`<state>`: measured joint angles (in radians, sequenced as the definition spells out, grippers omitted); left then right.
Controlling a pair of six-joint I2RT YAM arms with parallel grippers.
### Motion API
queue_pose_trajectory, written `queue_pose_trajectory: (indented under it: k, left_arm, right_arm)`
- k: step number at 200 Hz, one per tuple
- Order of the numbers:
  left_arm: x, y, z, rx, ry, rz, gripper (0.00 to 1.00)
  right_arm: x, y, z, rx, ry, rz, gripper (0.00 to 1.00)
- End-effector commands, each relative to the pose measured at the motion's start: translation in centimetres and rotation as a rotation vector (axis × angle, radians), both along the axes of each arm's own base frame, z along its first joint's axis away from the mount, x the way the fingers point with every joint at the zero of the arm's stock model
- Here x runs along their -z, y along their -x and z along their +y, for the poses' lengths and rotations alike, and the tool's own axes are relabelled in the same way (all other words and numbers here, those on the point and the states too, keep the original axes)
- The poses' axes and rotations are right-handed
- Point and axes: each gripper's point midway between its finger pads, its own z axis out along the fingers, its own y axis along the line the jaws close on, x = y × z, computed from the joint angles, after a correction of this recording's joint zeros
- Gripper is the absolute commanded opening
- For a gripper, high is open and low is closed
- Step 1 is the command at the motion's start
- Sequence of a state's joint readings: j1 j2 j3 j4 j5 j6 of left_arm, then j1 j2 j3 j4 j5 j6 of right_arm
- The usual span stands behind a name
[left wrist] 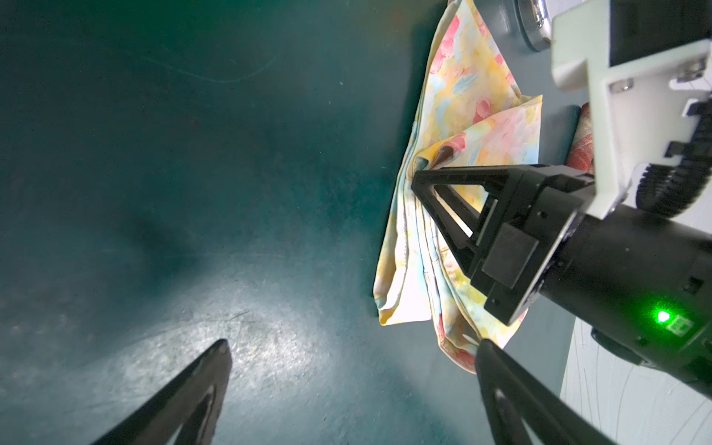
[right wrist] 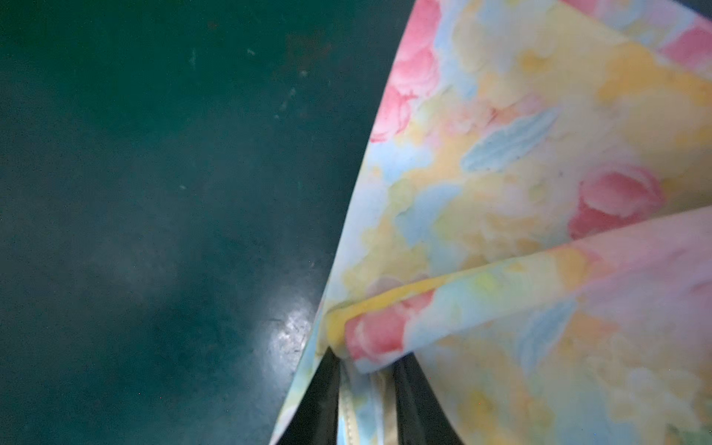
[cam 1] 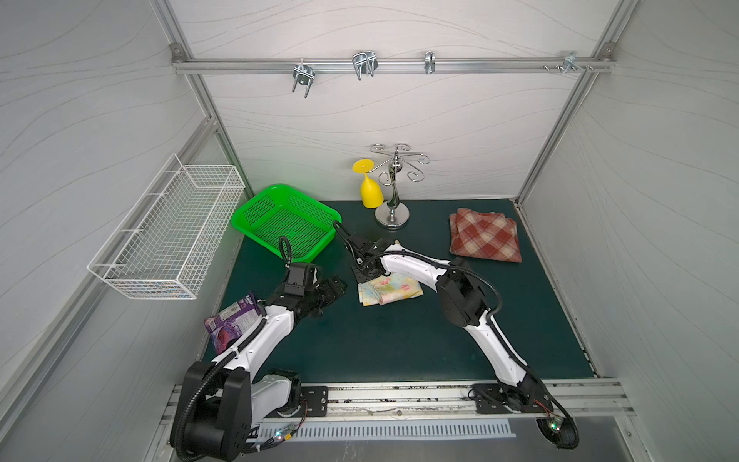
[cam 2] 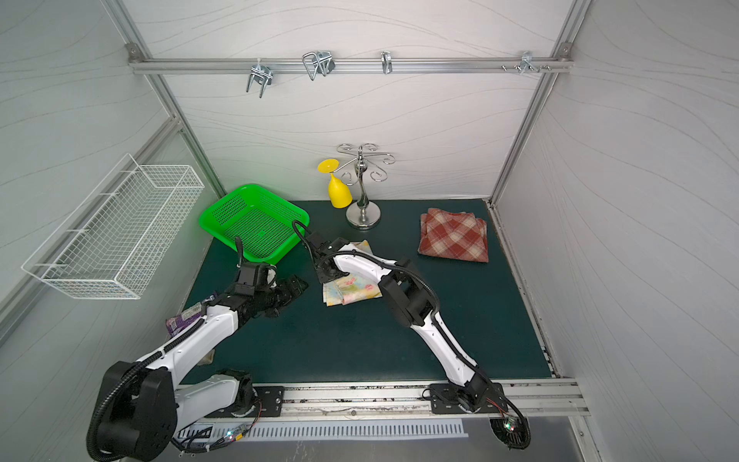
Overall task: Fold and stack skirts
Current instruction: Smooth out the skirt at the center of the table.
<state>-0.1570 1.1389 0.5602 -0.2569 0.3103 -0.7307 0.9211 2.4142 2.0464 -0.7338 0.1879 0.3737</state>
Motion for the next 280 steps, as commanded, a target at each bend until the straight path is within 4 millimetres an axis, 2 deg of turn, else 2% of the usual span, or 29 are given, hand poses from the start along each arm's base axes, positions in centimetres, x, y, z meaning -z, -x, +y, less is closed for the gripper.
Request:
queue_pose_trajectory:
  k: [1, 7, 38, 67, 90, 121, 185, 198, 232, 280]
  left_arm:
    - [-0.9, -0.3, 0.1, 0.009, -0.003, -0.028, 0.99]
    - [-0.8, -0.3, 0.0, 0.009, -0.002, -0.028, 0.99]
    - [-0.8, -0.3, 0.1, 0.009, -0.002, -0.027, 0.99]
    - [-0.9, -0.3, 0.1, 0.012, -0.003, -0.028, 0.99]
    - [-0.8, -0.3, 0.1, 0.010, -0.002, -0.026, 0.99]
    - [-0.8, -0.3, 0.2, 0.009, -0.002, -0.028, 0.99]
    - [-0.4, -0.3, 0.2, 0.002, 0.005, -0.023, 0.99]
    - [-0.4, -0.3, 0.1, 0.003, 0.004, -0.024, 0.99]
    - [-0.4, -0.3, 0.1, 0.003, 0.006, -0.025, 0.99]
    - [-0.1, -0.1, 0.1, 0.007, 0.006, -0.024, 0.99]
  right_arm:
    - [5.0, 0.5, -2.4, 0.019, 0.129, 0.051, 0.26]
    - [5.1, 0.5, -2.6, 0.023, 0.140, 0.049, 0.25]
    - [5.9, 0.3, -3.2, 0.032, 0.178, 0.050, 0.06]
    - [6.1, 0.3, -3.4, 0.037, 0.186, 0.051, 0.04]
    - [5.6, 0.4, -3.0, 0.031, 0.172, 0.047, 0.02]
    - [3.5, 0.0, -2.9, 0.034, 0.138, 0.029, 0.00]
    - [-4.2, -0.4, -1.4, 0.018, -0.008, -0.043, 0.00]
    - [-5.1, -0.5, -1.3, 0.017, -0.022, -0.053, 0.00]
    - [-6.5, -1.2, -0.9, 0.031, -0.052, -0.065, 0.00]
    - [-6.8, -3.3, -0.8, 0.101, -0.101, -0.046, 0.00]
